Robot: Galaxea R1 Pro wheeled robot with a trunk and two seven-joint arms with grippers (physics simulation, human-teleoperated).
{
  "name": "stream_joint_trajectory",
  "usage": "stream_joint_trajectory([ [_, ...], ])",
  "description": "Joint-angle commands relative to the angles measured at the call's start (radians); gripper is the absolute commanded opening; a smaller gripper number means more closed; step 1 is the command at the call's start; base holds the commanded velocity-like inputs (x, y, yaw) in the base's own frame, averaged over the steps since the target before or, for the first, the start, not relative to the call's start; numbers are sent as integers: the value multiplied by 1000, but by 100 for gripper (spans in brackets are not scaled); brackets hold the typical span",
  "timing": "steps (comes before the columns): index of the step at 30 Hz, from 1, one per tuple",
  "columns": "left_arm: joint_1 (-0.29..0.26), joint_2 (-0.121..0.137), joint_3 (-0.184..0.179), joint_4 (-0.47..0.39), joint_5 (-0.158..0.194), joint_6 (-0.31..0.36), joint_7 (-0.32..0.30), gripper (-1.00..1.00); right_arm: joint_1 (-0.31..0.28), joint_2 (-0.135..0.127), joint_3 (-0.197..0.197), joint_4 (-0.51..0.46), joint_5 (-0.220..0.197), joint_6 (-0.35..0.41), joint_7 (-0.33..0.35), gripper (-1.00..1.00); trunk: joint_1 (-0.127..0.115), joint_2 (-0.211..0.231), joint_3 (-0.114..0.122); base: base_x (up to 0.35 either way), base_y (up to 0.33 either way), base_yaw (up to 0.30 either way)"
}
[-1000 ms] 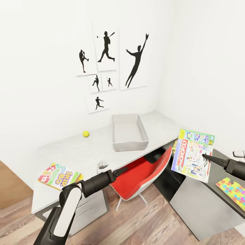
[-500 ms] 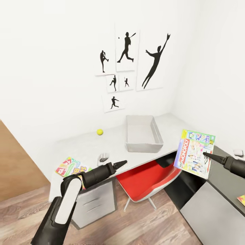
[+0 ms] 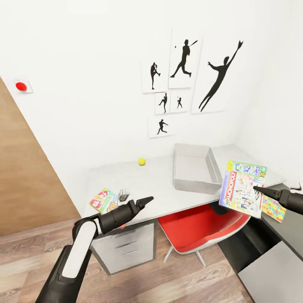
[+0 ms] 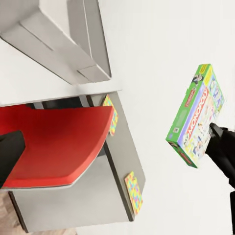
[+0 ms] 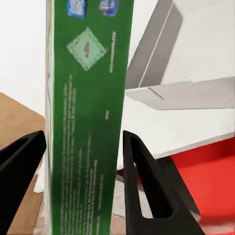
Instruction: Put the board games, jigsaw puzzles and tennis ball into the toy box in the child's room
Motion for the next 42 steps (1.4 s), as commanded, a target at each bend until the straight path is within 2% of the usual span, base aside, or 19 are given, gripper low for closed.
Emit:
stream_joint_trajectory([
  [1, -12, -2, 4, 0, -1, 5, 14, 100, -5, -8, 15, 11, -2, 6, 9, -100, 1, -2, -2, 0, 0, 291],
  [3, -32, -4, 7, 1, 9, 5, 59, 100, -14, -22, 41, 33, -5, 6, 11, -100, 1, -2, -2, 0, 0, 291],
  [5, -41, -6, 8, 1, 15, 6, 82, 100, -18, -27, 51, 42, -7, 6, 12, -100, 1, -2, -2, 0, 0, 291],
  [9, -68, -9, 9, 1, 58, 7, 158, 100, -29, -44, 74, 70, -10, 6, 20, -100, 1, -2, -2, 0, 0, 291],
  [10, -82, -11, 9, 1, 118, 7, 227, 100, -61, -51, 85, 97, -11, 6, 24, -100, 1, -2, -2, 0, 0, 291],
  [13, -88, -11, 9, 1, 157, 7, 273, 100, -115, -58, 96, 112, -12, 6, 26, -100, 1, -2, -2, 0, 0, 285],
  [15, -95, -12, 9, 1, 196, 8, 303, 100, -152, -81, 110, 121, -12, 6, 27, -100, 1, -2, -2, 0, 0, 171],
  [16, -95, -12, 9, 1, 196, 8, 303, 100, -152, -81, 110, 121, -12, 6, 27, -100, 1, -2, -2, 0, 0, 152],
  [20, -120, -11, 9, 3, 226, 8, 346, 100, -175, -114, 152, 130, -13, 6, 28, -100, 1, -2, -2, 0, 0, 90],
  [23, -128, -11, 9, 6, 234, 8, 377, 100, -184, -122, 173, 142, -13, 6, 28, -100, 1, -2, -2, 0, 0, 51],
  [27, -133, -11, 9, 9, 241, 8, 401, 100, -194, -126, 192, 166, -13, 6, 27, -100, 1, -2, -2, 0, 0, 31],
  [30, -136, -11, 6, 10, 247, 7, 423, 100, -244, -123, 228, 227, -12, 6, 27, -100, 1, -2, -2, 0, 0, 17],
  [31, -136, -11, 6, 10, 247, 7, 423, 100, -244, -123, 228, 227, -12, 6, 27, -100, 1, -2, -2, 0, 0, 13],
  [33, -137, -11, -5, 10, 249, 7, 432, 100, -303, -120, 271, 285, -11, 6, 27, -100, 1, -2, -2, 0, 0, 9],
  [35, -137, -11, -17, 10, 251, 6, 438, 100, -370, -118, 331, 352, -12, 6, 27, -100, 1, -2, -2, 0, 0, 6],
  [36, -137, -11, -17, 10, 251, 6, 438, 100, -370, -118, 331, 352, -12, 6, 27, -100, 1, -2, -2, 0, 0, 5],
  [39, -138, -11, -28, 10, 252, 6, 445, 100, -474, -114, 431, 445, -12, 6, 27, -100, 1, -2, -2, 0, 0, 3],
  [40, -138, -11, -28, 10, 252, 6, 445, 100, -474, -114, 431, 445, -12, 6, 27, -100, 1, -2, -2, 0, 0, 3],
  [42, -138, -11, -33, 10, 253, 5, 449, 100, -534, -109, 488, 494, -12, 6, 27, -100, 1, -2, -2, 0, 0, 2],
])
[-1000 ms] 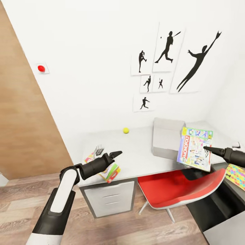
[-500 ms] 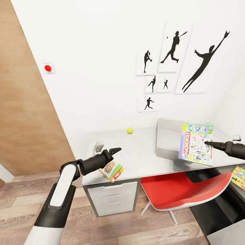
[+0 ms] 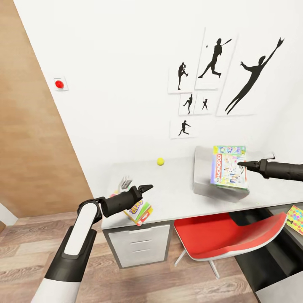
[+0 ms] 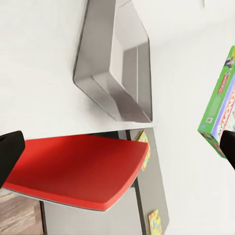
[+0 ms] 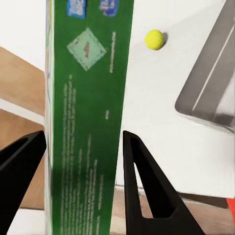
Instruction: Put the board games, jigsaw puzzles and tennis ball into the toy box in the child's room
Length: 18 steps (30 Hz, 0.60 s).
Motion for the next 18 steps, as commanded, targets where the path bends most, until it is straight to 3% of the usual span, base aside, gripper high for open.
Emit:
stream_joint_trajectory([
  [1, -1, 0, -1, -1, 11, 2, 12, 100, -26, 5, 23, 22, 6, 2, 6, -100, 1, -2, -2, 0, 0, 1],
  [4, -1, 0, -5, -1, 9, 0, 15, 100, -75, 21, 69, 77, 7, 2, 5, -100, 1, -2, -2, 0, 0, 0],
  [8, -1, 0, -7, -1, 6, -5, 18, 100, -100, 29, 93, 115, 9, 2, 3, -100, 1, -2, -2, 8, -5, 0],
  [18, -1, 0, -26, 0, -2, -13, 21, 100, -122, 27, 111, 146, 10, 2, 1, -100, 1, -2, -2, 130, -113, 0],
])
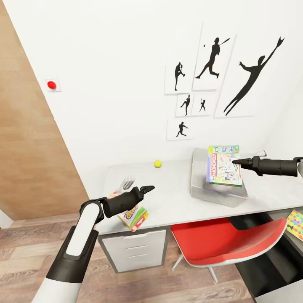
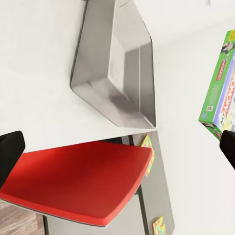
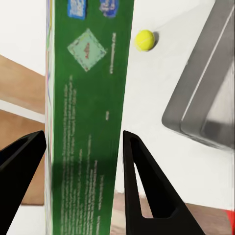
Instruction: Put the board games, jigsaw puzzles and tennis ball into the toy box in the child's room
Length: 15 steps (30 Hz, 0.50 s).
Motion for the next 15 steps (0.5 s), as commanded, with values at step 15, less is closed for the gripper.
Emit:
stream_joint_trajectory([
  [15, -2, 1, -37, 1, 2, -1, 12, 100, -6, -12, 5, -3, -5, 4, 8, -100, 1, -2, -2, 230, -211, 0],
])
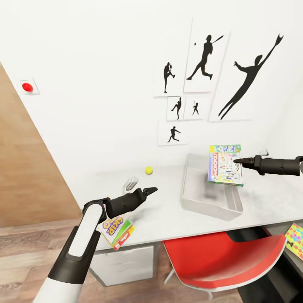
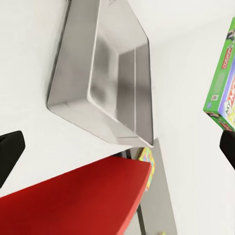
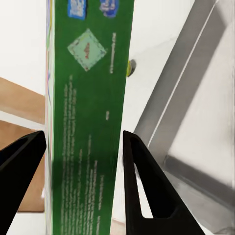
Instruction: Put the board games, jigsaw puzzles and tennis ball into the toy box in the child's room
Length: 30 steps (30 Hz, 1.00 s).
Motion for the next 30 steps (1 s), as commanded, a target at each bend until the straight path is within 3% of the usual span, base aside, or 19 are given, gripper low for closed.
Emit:
stream_joint_trajectory([
  [1, -1, 0, 0, -1, 10, 2, 11, 100, -1, -1, 2, 1, -5, 5, 5, -100, 1, -2, -2, 243, -225, 0],
  [11, -1, 2, -1, -1, 11, 3, 10, 100, 2, 2, -4, 1, -6, 5, 5, -100, 1, -2, -2, 179, -163, 0],
  [30, -1, 4, -1, -5, 16, 3, 11, 100, 12, 14, 5, 1, 3, 5, 0, -100, 1, -2, -2, 18, -16, 0],
])
